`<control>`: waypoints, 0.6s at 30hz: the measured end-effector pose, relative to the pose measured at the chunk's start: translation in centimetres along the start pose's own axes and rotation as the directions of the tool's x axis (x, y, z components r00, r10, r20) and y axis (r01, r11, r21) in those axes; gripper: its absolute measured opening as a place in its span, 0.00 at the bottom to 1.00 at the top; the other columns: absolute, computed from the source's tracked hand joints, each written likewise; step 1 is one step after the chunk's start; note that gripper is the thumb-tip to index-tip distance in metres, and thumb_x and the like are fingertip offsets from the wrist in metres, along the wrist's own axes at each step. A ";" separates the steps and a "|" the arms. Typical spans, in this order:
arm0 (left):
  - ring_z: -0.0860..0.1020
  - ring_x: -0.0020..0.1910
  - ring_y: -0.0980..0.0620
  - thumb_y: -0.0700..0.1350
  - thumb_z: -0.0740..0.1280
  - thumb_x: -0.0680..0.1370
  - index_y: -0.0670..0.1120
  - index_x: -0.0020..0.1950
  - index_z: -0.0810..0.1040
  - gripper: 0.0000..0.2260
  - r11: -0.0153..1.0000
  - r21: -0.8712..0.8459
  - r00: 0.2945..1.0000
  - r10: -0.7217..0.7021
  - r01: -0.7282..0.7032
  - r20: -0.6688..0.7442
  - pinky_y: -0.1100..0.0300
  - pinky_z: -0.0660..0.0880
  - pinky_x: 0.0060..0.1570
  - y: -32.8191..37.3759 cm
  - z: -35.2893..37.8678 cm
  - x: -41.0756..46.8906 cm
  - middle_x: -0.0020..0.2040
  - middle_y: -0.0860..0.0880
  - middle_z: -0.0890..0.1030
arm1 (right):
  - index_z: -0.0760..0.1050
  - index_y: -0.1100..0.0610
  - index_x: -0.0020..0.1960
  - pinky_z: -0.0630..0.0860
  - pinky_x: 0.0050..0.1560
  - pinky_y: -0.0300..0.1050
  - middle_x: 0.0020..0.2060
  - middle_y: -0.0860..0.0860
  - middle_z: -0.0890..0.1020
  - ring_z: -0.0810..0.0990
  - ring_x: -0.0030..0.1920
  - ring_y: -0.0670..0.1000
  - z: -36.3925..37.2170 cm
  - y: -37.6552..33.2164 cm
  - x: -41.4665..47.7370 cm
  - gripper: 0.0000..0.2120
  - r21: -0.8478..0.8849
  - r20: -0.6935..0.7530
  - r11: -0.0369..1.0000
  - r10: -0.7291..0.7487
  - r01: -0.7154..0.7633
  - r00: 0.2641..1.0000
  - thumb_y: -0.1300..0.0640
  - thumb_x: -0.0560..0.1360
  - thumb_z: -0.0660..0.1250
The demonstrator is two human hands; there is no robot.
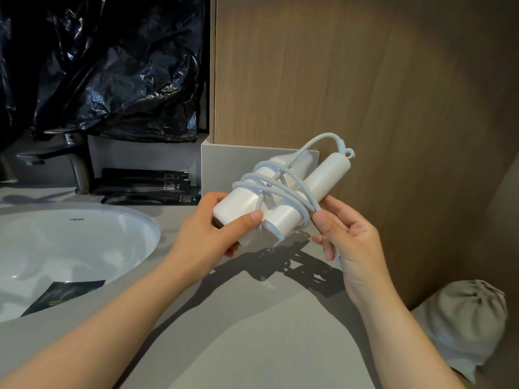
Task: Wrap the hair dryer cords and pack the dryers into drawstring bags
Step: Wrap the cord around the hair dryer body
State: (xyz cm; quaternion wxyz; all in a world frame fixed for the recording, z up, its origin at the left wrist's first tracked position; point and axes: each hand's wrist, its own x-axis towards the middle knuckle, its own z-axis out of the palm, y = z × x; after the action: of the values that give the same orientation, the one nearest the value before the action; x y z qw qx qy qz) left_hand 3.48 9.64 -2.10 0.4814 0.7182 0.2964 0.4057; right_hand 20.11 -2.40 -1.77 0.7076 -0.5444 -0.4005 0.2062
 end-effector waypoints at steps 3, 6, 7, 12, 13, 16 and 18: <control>0.81 0.40 0.56 0.71 0.69 0.64 0.59 0.61 0.66 0.31 0.986 0.156 0.997 0.054 -0.062 0.049 0.57 0.81 0.41 -0.5 -0.2 -0.3 0.50 0.57 0.78 | 0.77 0.46 0.56 0.75 0.32 0.37 0.41 0.43 0.86 0.78 0.27 0.44 0.0 0.1 0.1 0.20 -0.001 -0.011 1.000 0.014 -0.014 1.000 0.49 0.64 0.70; 0.78 0.44 0.64 0.64 0.77 0.59 0.65 0.62 0.60 0.38 0.970 0.215 0.987 0.090 -0.118 0.135 0.65 0.79 0.41 -0.5 0.2 -0.8 0.51 0.63 0.76 | 0.78 0.46 0.57 0.79 0.38 0.38 0.41 0.44 0.86 0.74 0.24 0.45 -0.1 0.2 0.2 0.19 0.008 -0.030 1.000 0.030 -0.029 0.999 0.48 0.66 0.70; 0.77 0.45 0.66 0.62 0.79 0.58 0.65 0.63 0.60 0.40 0.958 0.249 0.985 0.108 -0.139 0.133 0.67 0.78 0.39 -0.4 0.4 -0.9 0.51 0.64 0.75 | 0.78 0.45 0.56 0.79 0.40 0.39 0.42 0.44 0.86 0.72 0.23 0.45 -0.2 0.2 0.2 0.18 0.020 -0.035 0.999 0.036 -0.035 0.999 0.48 0.66 0.70; 0.78 0.48 0.60 0.61 0.78 0.61 0.62 0.65 0.62 0.38 0.906 0.374 0.978 0.208 -0.201 0.021 0.58 0.79 0.45 -0.3 0.2 -0.8 0.52 0.64 0.75 | 0.78 0.46 0.54 0.77 0.39 0.42 0.42 0.45 0.86 0.73 0.23 0.45 0.0 0.1 0.1 0.18 0.029 -0.038 0.999 0.027 -0.026 0.999 0.48 0.65 0.70; 0.78 0.47 0.61 0.60 0.77 0.63 0.63 0.64 0.63 0.35 0.907 0.371 0.978 0.207 -0.199 0.018 0.58 0.80 0.44 -0.4 0.1 -0.8 0.51 0.65 0.75 | 0.78 0.47 0.54 0.76 0.38 0.42 0.41 0.45 0.86 0.73 0.23 0.45 0.1 0.0 0.1 0.18 0.018 -0.041 1.000 0.021 -0.020 0.999 0.48 0.65 0.70; 0.76 0.46 0.68 0.60 0.76 0.65 0.65 0.60 0.65 0.29 0.916 0.350 0.980 0.196 -0.196 0.036 0.65 0.78 0.42 -0.4 -0.1 -0.8 0.49 0.67 0.75 | 0.79 0.48 0.53 0.76 0.34 0.40 0.39 0.43 0.86 0.75 0.25 0.44 0.2 0.0 0.0 0.17 -0.007 -0.054 1.000 -0.005 0.005 0.999 0.48 0.64 0.70; 0.75 0.48 0.69 0.61 0.76 0.64 0.66 0.59 0.66 0.28 0.928 0.323 0.982 0.184 -0.184 0.033 0.65 0.78 0.43 -0.5 -0.2 -0.7 0.49 0.67 0.75 | 0.79 0.48 0.53 0.76 0.30 0.36 0.38 0.41 0.85 0.78 0.28 0.44 0.2 0.0 -0.2 0.18 -0.022 -0.043 0.999 -0.033 0.032 0.998 0.48 0.63 0.70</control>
State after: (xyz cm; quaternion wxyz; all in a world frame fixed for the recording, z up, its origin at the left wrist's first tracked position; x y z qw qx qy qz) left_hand 3.00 9.33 -2.69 0.3167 0.8126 0.2900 0.3941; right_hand 19.84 -2.37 -1.85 0.7138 -0.5495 -0.3960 0.1783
